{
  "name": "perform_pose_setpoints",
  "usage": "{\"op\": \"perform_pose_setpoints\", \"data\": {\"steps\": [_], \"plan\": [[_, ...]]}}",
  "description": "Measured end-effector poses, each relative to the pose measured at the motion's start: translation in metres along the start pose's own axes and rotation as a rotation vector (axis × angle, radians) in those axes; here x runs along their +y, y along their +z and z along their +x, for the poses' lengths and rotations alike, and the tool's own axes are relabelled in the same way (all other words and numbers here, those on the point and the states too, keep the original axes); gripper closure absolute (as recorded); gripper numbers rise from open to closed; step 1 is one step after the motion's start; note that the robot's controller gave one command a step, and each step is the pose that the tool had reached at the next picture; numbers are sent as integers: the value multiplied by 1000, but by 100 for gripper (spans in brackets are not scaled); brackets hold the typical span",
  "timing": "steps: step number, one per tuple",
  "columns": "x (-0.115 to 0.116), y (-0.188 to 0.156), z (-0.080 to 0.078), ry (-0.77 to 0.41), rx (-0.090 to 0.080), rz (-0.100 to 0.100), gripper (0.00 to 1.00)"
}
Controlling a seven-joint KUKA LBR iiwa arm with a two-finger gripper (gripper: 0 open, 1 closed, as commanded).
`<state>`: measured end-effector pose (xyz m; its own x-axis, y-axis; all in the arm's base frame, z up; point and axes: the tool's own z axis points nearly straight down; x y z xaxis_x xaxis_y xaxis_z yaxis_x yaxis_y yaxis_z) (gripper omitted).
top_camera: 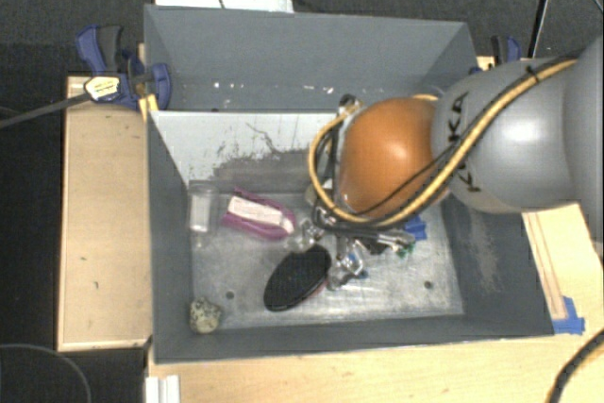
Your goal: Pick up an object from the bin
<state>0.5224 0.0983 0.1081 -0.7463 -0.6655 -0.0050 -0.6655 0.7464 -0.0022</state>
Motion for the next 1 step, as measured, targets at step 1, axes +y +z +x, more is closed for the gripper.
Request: {"op": "perform_pose_setpoints", "data": {"steps": [1], "plan": [[-1,-71,-2,8,-2,2,100]]}}
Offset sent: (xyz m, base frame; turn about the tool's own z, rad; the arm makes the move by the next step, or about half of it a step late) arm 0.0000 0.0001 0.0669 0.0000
